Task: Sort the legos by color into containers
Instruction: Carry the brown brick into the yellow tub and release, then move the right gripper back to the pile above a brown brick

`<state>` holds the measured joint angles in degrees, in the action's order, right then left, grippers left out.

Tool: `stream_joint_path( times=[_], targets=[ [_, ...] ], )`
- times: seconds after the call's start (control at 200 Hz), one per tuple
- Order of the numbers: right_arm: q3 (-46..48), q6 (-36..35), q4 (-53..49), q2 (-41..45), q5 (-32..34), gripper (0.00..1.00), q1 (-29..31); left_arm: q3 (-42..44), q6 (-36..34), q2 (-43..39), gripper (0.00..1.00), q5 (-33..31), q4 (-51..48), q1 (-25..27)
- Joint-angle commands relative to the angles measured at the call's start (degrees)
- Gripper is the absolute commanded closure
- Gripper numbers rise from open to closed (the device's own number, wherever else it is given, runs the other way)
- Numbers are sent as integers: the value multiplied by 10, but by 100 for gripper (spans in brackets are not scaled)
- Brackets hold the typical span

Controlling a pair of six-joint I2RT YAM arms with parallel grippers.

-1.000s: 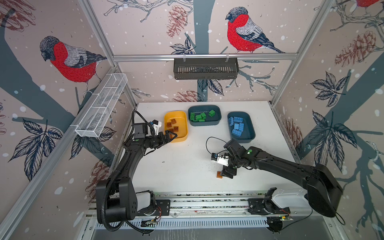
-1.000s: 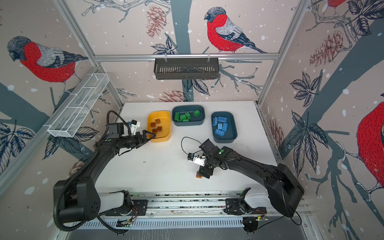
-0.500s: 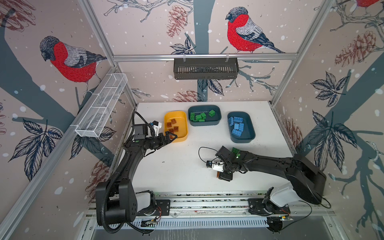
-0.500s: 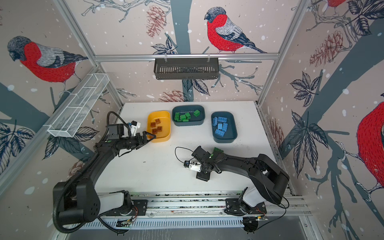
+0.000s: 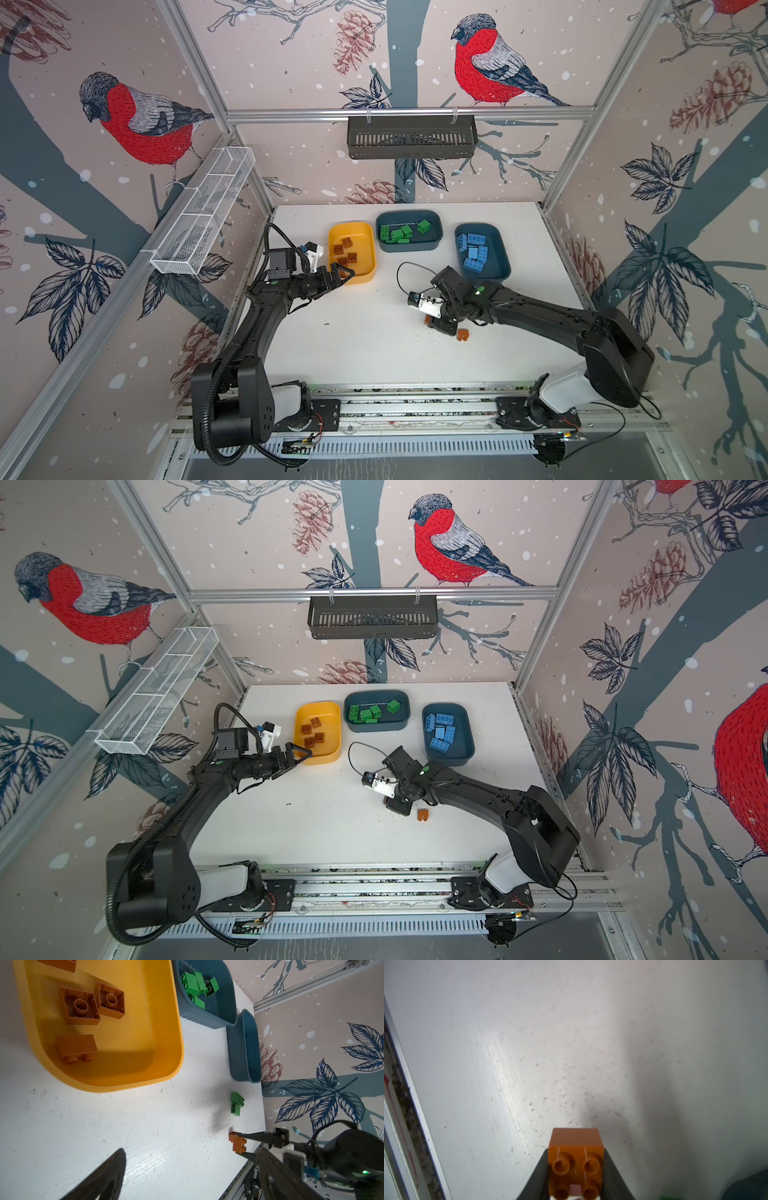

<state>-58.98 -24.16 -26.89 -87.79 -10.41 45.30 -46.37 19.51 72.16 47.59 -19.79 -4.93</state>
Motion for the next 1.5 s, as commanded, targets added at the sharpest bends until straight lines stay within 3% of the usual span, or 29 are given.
stream_joint_path(
  times=[0.0,0.39,0.635,0.695,0.76,0.821,1.031,1.281,1.496],
  targets=[
    [-75,-11,36,-45,-33,75,-17,-8,-7,-1,3,4,7,0],
    [-412,-4,76,-313,-93,73,-7,-12,-24,-17,3,-15,-19,-12],
    [-554,14,87,-453,-101,66,5,-13,-26,-16,3,-15,-20,-15],
    [-581,19,85,-478,-102,61,7,-14,-29,-16,3,-13,-23,-16],
    [-593,21,85,-493,-98,42,7,-14,-31,-16,3,-14,-25,-16],
    [-594,26,83,-493,-97,37,4,-14,-33,-16,3,-15,-27,-16],
    [-499,33,84,-398,-112,28,-19,-3,-31,-12,3,-6,-15,-16],
    [-281,34,24,-206,-93,23,-49,5,-18,-7,3,3,6,-16],
    [-66,-23,-6,-24,-56,20,-79,7,-20,2,3,8,9,-16]
  ],
)
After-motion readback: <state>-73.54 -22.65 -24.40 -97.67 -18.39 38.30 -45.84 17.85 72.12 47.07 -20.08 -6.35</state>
